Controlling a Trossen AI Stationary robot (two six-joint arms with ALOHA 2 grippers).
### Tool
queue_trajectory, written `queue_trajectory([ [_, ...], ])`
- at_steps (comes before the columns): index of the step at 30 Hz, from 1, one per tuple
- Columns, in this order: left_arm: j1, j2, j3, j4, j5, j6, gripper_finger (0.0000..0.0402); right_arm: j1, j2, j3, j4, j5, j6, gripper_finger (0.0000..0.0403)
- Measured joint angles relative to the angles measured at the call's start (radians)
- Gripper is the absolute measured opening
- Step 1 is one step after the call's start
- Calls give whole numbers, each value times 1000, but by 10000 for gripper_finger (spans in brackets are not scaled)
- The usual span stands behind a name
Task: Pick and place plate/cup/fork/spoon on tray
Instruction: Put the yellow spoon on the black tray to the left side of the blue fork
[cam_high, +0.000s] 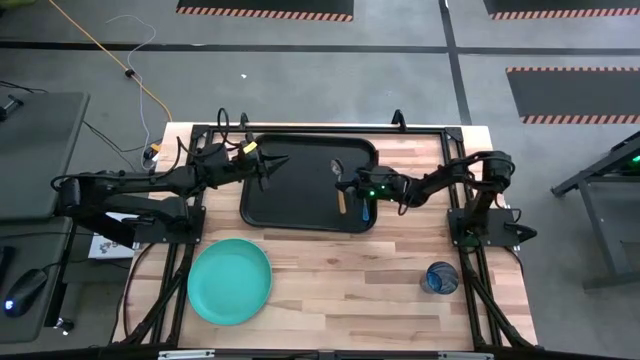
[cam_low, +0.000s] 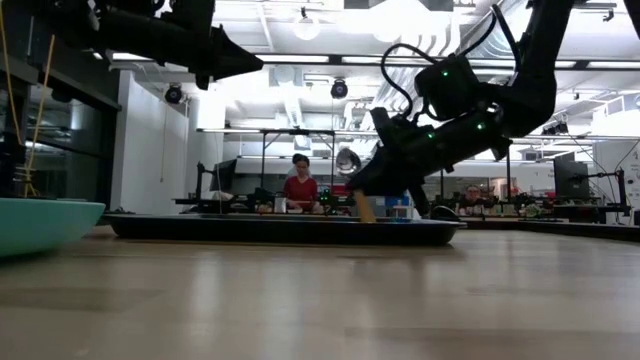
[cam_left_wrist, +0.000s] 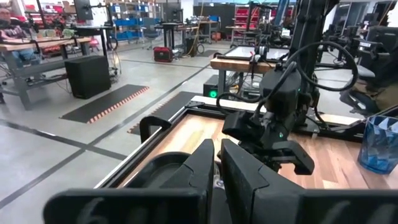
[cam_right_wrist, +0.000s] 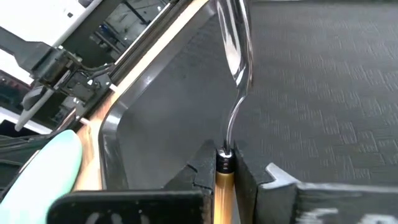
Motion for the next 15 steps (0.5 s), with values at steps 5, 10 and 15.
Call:
queue_trajectory([
  [5, 0, 0, 0, 0, 0, 3, 19, 0, 0, -27, 10, 10, 33, 9],
  [10, 0, 0, 0, 1, 0, 1, 19, 0, -2, -58, 19, 22, 72, 9],
  [15, 0, 0, 0, 2, 0, -8, 19, 1, 1, -63, 3, 18, 154, 9],
])
